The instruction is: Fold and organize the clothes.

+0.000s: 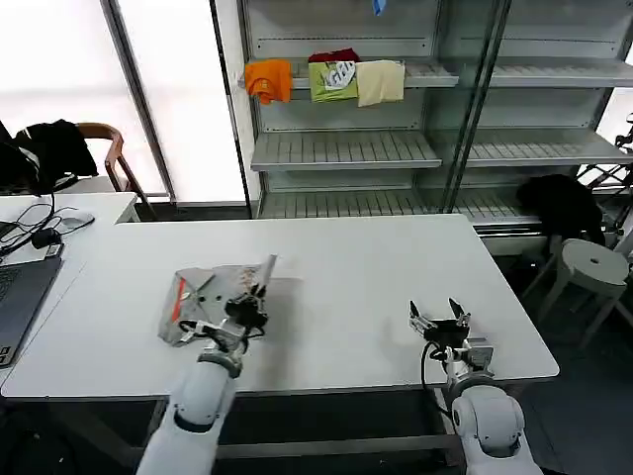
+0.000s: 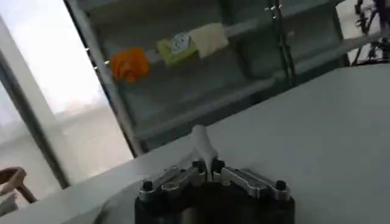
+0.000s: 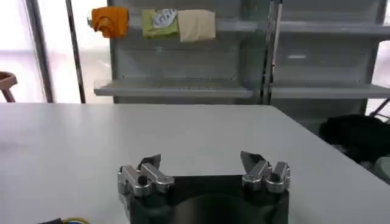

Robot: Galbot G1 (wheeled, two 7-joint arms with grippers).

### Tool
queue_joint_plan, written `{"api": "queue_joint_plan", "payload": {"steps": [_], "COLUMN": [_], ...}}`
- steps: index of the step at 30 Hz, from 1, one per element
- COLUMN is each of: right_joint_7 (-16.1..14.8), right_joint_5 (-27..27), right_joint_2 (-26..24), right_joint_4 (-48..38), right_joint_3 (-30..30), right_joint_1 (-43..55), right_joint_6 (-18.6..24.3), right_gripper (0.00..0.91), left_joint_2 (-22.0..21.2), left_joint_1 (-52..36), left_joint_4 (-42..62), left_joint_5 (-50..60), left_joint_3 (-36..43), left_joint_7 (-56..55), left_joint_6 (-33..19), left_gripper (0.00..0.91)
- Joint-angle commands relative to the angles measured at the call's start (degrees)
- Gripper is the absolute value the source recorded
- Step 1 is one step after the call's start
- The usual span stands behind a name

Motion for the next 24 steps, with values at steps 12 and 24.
{"api": "queue_joint_plan", "payload": {"steps": [12, 24], "right_joint_7": [0.45, 0.44], "right_joint_5": [0.68, 22.66], "right_joint_2": [2.52, 10.81], "right_joint_4": [-1.39, -10.45], "right_joint_3": [-4.79, -13.69], "right_joint_1": [2.66, 14.12], "right_joint_6": [-1.17, -10.48], "right_gripper": [0.907, 0.907], "left_joint_2": [-3.65, 4.24], "left_joint_1": [-3.24, 0.49], "left_joint_4": [-3.20, -9.80], "left_joint_5": [-9.80, -14.88], "left_joint_3": [9.71, -2.53], "left_joint_7": [-6.00, -5.35], "left_joint_6": [2.75, 3.04], "left_gripper": [0.907, 0.907]}}
